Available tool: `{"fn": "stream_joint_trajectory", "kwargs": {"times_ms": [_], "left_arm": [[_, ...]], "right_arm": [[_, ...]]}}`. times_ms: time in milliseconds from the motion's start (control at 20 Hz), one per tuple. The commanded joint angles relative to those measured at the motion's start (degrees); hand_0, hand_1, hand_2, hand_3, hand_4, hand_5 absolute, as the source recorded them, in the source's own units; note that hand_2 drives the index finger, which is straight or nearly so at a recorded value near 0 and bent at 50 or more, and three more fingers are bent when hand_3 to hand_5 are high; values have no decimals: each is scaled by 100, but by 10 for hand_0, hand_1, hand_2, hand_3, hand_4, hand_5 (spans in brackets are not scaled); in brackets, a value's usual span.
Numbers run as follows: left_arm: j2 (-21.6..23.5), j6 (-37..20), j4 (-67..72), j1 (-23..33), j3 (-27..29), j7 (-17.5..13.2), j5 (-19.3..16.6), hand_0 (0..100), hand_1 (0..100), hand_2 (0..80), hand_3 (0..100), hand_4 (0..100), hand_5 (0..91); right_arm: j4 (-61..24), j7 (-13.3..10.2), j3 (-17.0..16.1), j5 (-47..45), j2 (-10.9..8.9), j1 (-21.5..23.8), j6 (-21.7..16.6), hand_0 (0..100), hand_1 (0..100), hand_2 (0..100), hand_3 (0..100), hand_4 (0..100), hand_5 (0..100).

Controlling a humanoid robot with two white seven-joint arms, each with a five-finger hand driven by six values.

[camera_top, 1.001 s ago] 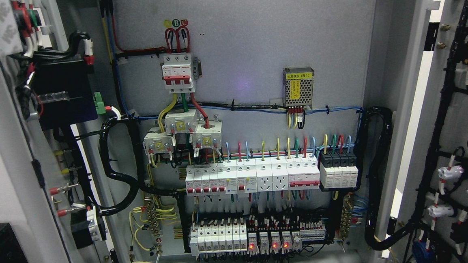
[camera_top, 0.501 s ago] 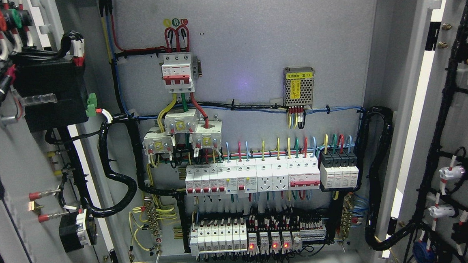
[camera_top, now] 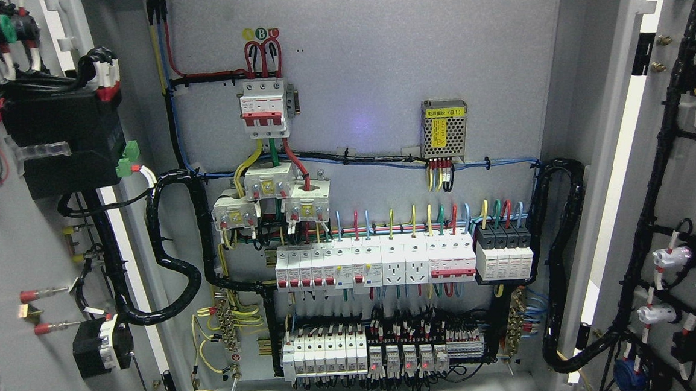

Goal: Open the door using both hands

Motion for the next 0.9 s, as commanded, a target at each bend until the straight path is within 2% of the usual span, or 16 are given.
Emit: {"fn": "stream_joint_trajectory", "kwargs": {"times_ms": [0,350,851], "left_arm": [[0,1,0,35,0,2,-44,0,0,0,0,0,0],[0,1,0,35,0,2,-44,0,0,0,0,0,0],[0,1,0,35,0,2,-44,0,0,0,0,0,0]], "right_arm": [[59,-52,172,26,59,1,10,0,0,0,0,0,0],[86,-52,-206,9,51,1,10,0,0,0,0,0,0],[-90,1,-215,-71,-20,18,-42,0,0,0,0,0,0]]}}
